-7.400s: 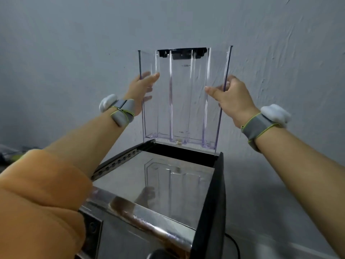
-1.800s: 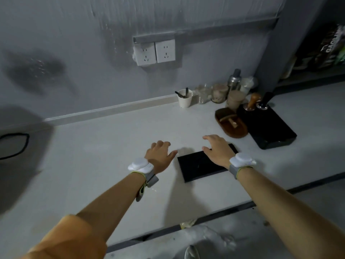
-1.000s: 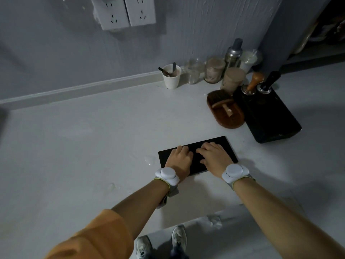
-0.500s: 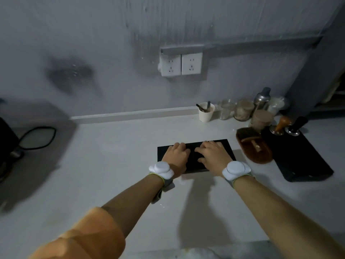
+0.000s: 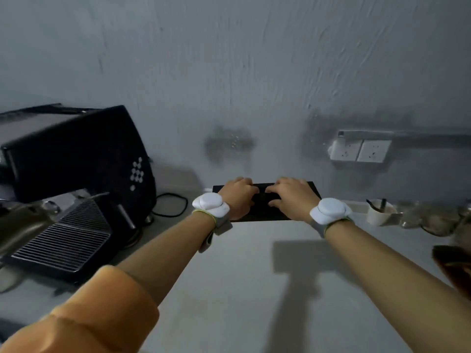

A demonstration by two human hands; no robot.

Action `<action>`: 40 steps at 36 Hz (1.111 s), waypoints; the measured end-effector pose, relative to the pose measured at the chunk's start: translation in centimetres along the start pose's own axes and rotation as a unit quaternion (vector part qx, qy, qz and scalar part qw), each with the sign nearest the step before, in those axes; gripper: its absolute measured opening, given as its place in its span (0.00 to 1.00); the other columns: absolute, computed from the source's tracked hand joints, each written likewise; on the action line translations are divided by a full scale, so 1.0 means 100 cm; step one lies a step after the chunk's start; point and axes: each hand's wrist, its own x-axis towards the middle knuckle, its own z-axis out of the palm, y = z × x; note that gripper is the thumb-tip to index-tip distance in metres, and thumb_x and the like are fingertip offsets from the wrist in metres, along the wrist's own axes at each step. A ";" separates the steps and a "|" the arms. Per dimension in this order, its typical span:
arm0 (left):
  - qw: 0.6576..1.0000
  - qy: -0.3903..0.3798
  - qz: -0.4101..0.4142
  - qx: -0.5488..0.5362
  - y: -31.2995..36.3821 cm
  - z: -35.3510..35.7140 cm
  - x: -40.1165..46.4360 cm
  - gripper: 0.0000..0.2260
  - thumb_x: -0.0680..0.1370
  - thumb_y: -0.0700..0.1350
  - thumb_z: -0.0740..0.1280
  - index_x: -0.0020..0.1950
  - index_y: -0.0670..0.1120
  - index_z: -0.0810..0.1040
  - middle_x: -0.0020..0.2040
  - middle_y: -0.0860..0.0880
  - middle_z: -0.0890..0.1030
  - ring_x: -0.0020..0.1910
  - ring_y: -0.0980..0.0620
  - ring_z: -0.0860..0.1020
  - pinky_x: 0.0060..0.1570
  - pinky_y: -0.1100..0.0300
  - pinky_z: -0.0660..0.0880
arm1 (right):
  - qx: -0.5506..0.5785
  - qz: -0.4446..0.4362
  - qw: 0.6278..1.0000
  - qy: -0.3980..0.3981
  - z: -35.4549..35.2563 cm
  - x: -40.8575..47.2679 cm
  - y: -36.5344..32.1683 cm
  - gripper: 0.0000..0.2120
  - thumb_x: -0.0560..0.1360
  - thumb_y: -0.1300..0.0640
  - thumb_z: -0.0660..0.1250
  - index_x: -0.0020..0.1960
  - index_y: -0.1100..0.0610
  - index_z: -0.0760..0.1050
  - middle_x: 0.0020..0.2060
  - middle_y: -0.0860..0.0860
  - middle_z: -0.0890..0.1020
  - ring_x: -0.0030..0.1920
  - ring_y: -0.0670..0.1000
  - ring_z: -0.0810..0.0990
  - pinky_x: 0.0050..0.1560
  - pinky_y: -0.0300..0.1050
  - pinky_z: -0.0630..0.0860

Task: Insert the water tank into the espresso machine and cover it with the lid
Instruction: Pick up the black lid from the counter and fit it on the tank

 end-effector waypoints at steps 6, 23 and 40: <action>1.000 0.011 -0.020 0.010 -0.095 -0.064 -0.044 0.15 0.78 0.43 0.62 0.63 0.45 0.75 0.61 0.42 0.75 0.62 0.41 0.71 0.58 0.48 0.72 | -0.005 -0.027 0.999 0.039 -0.040 0.056 -0.097 0.18 0.77 0.46 0.62 0.64 0.49 0.75 0.55 0.53 0.78 0.57 0.58 0.75 0.57 0.53 0.68; 0.992 0.066 -0.066 0.087 -0.247 -0.186 -0.070 0.15 0.79 0.43 0.61 0.65 0.45 0.74 0.63 0.41 0.74 0.64 0.42 0.70 0.63 0.48 0.69 | -0.008 -0.107 0.989 0.107 -0.127 0.196 -0.217 0.16 0.77 0.46 0.62 0.62 0.49 0.76 0.56 0.54 0.78 0.58 0.59 0.75 0.56 0.52 0.66; 0.985 0.066 -0.112 0.109 -0.394 -0.242 -0.055 0.14 0.78 0.43 0.62 0.63 0.45 0.76 0.60 0.42 0.75 0.60 0.42 0.72 0.62 0.45 0.70 | -0.007 -0.162 0.973 0.167 -0.155 0.342 -0.298 0.13 0.75 0.46 0.63 0.53 0.50 0.80 0.49 0.51 0.80 0.52 0.56 0.77 0.49 0.49 0.64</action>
